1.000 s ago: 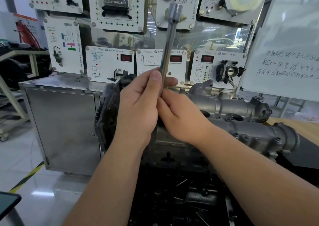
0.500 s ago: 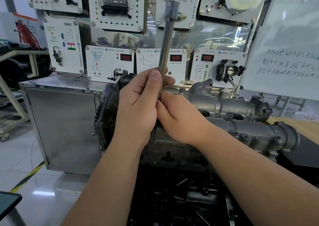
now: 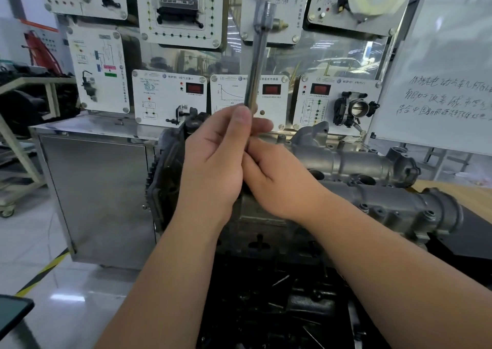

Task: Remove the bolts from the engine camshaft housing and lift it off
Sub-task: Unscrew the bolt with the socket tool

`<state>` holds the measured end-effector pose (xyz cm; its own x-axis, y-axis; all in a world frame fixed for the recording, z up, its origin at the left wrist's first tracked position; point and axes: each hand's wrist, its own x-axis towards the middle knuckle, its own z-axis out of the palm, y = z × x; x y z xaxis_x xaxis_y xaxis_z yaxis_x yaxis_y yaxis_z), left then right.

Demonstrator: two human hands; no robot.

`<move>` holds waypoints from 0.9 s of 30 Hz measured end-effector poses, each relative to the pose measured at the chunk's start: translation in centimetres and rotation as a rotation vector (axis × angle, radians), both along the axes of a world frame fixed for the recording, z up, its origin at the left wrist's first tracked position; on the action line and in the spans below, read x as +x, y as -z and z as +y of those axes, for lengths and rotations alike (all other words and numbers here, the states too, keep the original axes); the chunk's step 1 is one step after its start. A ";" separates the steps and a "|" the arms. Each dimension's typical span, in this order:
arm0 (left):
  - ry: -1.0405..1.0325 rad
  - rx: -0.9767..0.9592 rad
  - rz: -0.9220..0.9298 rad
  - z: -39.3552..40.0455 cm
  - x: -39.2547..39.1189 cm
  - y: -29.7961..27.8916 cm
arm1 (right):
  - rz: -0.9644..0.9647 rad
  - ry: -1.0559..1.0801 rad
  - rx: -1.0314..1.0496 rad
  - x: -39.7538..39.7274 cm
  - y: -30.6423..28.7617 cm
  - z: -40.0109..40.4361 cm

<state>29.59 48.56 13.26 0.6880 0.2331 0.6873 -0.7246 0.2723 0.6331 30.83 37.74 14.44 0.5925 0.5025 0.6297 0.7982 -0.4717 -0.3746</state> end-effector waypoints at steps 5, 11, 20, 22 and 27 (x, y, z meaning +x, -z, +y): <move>0.010 -0.008 0.017 0.5 0.1 -0.2 | 0.014 -0.004 -0.037 0.1 -0.1 0.1; -0.053 -0.169 -0.014 0.2 0.4 0.0 | -0.030 -0.012 -0.027 0.1 0.0 -0.3; 0.019 0.016 -0.005 0.3 0.0 -0.1 | -0.002 -0.010 -0.016 0.0 -0.1 0.0; 0.021 0.012 -0.004 0.4 -0.2 -0.2 | 0.007 -0.008 -0.033 0.0 -0.1 0.0; -0.057 -0.054 -0.042 0.0 0.0 0.0 | 0.010 -0.034 -0.012 -0.2 -0.1 -0.2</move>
